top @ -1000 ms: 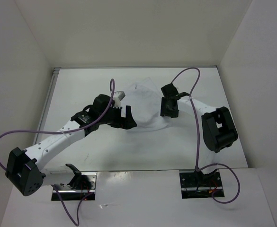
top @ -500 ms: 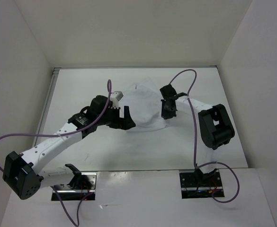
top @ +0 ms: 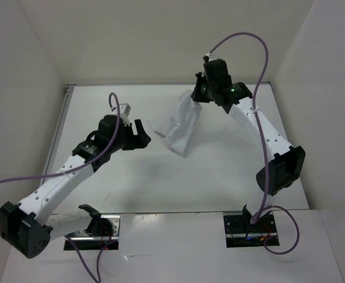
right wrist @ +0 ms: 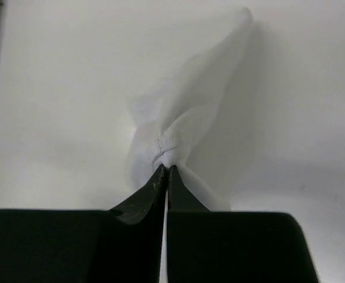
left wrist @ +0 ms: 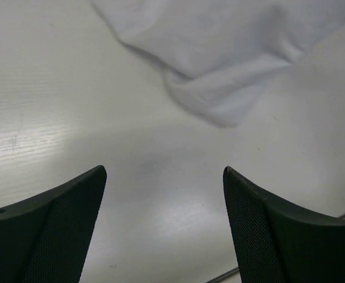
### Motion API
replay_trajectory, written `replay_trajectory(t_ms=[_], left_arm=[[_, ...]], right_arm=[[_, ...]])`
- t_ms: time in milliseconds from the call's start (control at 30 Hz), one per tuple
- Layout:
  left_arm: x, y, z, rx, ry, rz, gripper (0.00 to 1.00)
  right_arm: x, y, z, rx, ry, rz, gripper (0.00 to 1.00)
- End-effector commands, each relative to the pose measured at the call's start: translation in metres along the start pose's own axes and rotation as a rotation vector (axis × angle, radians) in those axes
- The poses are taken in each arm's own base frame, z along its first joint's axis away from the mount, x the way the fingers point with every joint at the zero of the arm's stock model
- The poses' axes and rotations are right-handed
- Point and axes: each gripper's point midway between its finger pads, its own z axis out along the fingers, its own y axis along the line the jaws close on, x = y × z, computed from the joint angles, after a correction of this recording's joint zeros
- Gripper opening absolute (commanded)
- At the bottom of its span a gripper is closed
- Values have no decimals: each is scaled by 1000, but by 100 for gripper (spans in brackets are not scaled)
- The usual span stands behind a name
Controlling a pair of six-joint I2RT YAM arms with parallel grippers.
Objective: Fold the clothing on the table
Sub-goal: Move the skirt to the center of the board
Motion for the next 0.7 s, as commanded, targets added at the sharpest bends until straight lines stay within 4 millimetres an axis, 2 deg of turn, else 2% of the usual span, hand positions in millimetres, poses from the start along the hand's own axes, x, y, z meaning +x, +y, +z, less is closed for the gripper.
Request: replay_trajectory(t_ms=[0, 33, 100, 133, 167, 200, 267, 300, 333, 367, 433, 467, 500, 533, 567, 633, 667], left_arm=[[-33, 16, 16, -114, -48, -64, 86], [-40, 17, 17, -103, -62, -76, 86], [-49, 9, 13, -41, -96, -105, 85], [-49, 13, 14, -32, -104, -126, 85], [-45, 9, 11, -5, -92, -125, 85], [-43, 14, 12, -13, -85, -142, 84], [-40, 17, 13, -13, -75, -148, 84], [-40, 21, 13, -25, -71, -164, 84], [-35, 25, 14, -26, -58, -169, 84], [-37, 24, 11, -22, -65, -169, 84], [-36, 26, 9, -21, -67, -174, 84], [-38, 23, 6, -7, -73, -172, 84], [-39, 26, 3, -14, -76, -177, 84], [-34, 28, 5, -20, -66, -178, 84], [-32, 29, 5, -25, -58, -179, 84], [-30, 34, 6, -37, -55, -186, 84], [-29, 32, 5, -25, -48, -186, 84]], right_arm=[[0, 43, 6, -163, 61, -38, 0], [-10, 58, 5, -212, 36, -53, 0], [-17, 65, 15, -224, 33, -43, 0], [-23, 79, 27, -252, 41, -35, 0], [-20, 81, 32, -252, 71, -35, 0], [-27, 95, 43, -272, 59, -44, 0], [-26, 119, 44, -320, 66, -78, 0], [-44, 132, 44, -360, 20, -93, 0], [-47, 149, 37, -427, 17, -114, 0], [-77, 163, 10, -484, -73, -120, 0], [-91, 175, 2, -535, -122, -91, 0], [-104, 174, -7, -522, -172, -87, 0], [-125, 173, -31, -533, -237, -74, 0], [-130, 175, -42, -546, -252, -51, 0], [-142, 167, -51, -534, -285, -44, 0], [-149, 161, -72, -509, -310, -24, 0], [-147, 156, -72, -482, -302, -3, 0]])
